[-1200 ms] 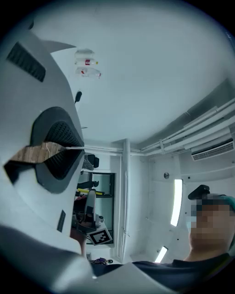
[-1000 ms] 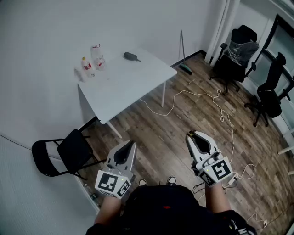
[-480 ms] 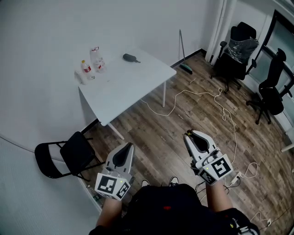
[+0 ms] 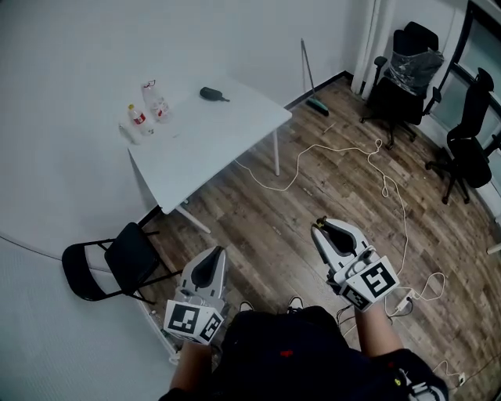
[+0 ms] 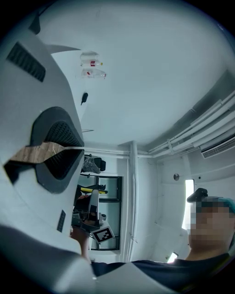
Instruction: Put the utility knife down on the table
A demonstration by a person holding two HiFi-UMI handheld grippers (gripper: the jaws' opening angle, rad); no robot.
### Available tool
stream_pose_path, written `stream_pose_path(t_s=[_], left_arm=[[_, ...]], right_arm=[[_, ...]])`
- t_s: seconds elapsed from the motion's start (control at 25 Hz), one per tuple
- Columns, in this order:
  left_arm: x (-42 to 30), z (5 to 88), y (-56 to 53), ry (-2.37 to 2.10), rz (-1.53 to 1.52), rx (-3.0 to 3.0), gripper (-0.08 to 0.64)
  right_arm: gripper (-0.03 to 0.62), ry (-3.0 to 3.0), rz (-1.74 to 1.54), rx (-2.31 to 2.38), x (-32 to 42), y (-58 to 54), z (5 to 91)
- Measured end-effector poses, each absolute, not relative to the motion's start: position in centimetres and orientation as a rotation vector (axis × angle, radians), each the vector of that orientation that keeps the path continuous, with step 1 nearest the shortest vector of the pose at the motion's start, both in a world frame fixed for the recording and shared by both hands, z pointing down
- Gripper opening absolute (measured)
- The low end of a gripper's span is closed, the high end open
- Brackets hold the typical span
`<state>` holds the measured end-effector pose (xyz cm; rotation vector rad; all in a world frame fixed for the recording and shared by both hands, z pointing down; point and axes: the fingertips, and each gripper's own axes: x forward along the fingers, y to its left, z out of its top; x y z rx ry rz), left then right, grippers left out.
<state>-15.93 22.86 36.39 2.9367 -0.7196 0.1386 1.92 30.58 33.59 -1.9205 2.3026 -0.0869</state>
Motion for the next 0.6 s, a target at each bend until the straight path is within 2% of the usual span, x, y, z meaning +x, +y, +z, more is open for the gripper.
stream_pose_path(t_s=[0.28, 0.6], left_arm=[[-12.0, 37.1, 24.7, -0.724, 0.204, 2.936, 0.037], [-8.9, 38.0, 22.0, -0.703, 0.209, 2.931, 0.037]], right_arm=[[0.064, 2.341, -0.163, -1.911, 6.2, 32.0, 36.7], [0.064, 2.344, -0.182, -1.912, 8.7, 31.0, 38.1]])
